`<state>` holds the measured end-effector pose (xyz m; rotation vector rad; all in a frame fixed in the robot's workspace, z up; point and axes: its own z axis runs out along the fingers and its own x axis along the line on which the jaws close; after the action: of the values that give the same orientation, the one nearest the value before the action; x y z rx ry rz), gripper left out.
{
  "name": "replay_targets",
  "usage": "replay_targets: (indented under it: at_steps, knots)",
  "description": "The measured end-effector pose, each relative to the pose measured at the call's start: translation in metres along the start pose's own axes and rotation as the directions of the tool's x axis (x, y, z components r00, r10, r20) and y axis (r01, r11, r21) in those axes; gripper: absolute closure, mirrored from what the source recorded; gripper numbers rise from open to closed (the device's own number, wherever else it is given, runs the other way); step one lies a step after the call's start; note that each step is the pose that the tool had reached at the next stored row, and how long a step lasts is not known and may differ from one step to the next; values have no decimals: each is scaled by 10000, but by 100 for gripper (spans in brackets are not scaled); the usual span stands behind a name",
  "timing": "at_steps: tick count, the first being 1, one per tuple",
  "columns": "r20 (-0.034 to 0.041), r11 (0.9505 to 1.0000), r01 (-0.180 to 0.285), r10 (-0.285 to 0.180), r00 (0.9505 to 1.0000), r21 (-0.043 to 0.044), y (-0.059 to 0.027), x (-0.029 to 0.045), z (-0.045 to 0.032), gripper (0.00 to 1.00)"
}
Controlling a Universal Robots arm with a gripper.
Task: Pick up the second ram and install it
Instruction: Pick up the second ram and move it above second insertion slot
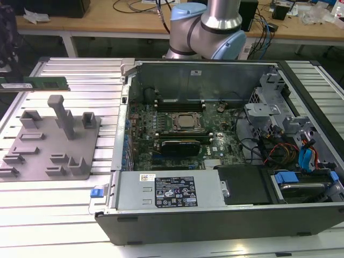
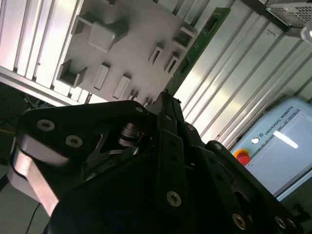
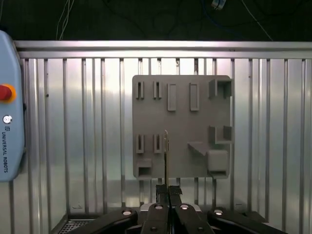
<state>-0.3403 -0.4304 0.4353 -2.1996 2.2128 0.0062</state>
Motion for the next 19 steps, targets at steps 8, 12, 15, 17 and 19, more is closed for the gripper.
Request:
replay_targets:
  at_steps: [8, 12, 15, 17, 19]
  knots:
    - [0, 10000, 1, -1, 10000, 0, -396, -2, 5, 91]
    - [0, 10000, 1, -1, 10000, 0, -616, -3, 8, 91]
    - [-1, 10000, 0, 0, 10000, -1, -781, -5, 10, 91]
    - [0, 10000, 1, -1, 10000, 0, -875, -5, 11, 91]
    - [0, 10000, 0, 0, 10000, 0, -949, -5, 12, 91]
